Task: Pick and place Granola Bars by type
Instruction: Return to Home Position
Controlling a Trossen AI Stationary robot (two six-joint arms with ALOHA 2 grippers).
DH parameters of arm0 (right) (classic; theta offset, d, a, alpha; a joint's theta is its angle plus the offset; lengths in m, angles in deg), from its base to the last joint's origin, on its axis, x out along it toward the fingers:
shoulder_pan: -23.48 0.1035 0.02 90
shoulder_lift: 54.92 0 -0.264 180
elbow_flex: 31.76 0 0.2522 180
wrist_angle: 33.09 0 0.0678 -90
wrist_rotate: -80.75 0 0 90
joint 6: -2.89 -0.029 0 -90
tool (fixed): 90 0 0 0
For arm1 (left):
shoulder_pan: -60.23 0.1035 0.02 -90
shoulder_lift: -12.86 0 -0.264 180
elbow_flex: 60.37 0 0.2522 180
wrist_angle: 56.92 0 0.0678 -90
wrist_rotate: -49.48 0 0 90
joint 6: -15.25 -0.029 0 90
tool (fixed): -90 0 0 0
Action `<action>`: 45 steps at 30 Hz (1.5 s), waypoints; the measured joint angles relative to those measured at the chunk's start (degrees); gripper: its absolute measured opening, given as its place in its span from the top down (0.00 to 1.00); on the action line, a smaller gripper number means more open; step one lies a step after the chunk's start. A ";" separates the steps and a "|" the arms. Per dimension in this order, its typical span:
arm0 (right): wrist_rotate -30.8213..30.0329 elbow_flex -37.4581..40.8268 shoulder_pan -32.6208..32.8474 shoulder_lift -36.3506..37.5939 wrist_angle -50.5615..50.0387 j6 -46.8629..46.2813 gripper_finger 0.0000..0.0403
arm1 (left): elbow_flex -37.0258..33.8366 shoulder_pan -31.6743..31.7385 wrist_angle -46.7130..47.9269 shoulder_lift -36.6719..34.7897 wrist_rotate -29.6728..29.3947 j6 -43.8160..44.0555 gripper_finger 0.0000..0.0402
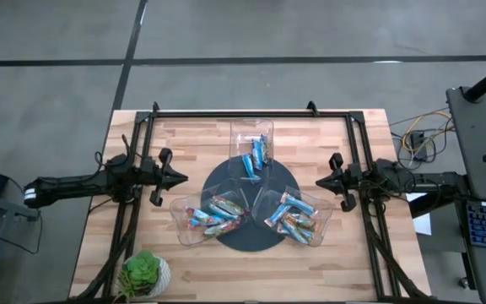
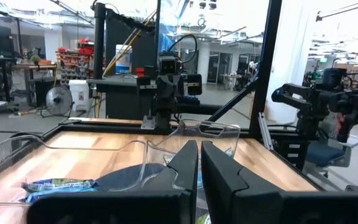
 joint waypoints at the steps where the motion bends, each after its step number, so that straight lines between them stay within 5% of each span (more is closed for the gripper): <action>1: 0.00 0.00 0.00 0.00 -0.13 0.02 0.98 | 0.00 -0.02 0.01 0.00 0.02 0.00 0.99; 45: -0.53 -0.04 -0.02 -1.76 -6.07 -1.33 0.98 | -0.09 -0.02 10.25 0.00 -1.44 -4.60 0.99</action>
